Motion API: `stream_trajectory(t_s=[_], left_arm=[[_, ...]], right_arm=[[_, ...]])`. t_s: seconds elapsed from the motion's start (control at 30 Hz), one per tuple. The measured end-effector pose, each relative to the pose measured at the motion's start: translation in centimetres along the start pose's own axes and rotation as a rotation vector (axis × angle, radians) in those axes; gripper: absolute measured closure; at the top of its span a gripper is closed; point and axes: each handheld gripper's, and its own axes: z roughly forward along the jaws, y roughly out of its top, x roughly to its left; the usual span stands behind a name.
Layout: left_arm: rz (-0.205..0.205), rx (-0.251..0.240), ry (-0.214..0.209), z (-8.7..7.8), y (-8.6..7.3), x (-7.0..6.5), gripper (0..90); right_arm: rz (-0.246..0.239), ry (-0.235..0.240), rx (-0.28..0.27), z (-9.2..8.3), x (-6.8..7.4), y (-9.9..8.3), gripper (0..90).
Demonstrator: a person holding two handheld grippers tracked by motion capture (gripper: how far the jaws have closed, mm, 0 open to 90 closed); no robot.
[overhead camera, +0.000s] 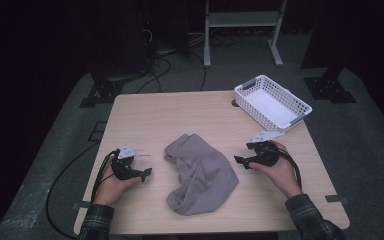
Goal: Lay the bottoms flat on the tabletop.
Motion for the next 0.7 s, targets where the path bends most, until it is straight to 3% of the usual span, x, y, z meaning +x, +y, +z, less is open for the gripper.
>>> stream_trajectory(t_s=[0.33, 0.7], left_arm=[[0.0, 0.001, 0.0, 0.0, 0.0, 0.0, 4.4], [-0.002, 0.0, 0.0, 0.0, 0.0, 0.0, 4.3]], right_arm=[[-0.001, 0.051, -0.024, 1.6, 0.2, 3.1, 23.7], [-0.02, 0.079, -0.019, 3.8, 0.8, 5.3, 24.8]])
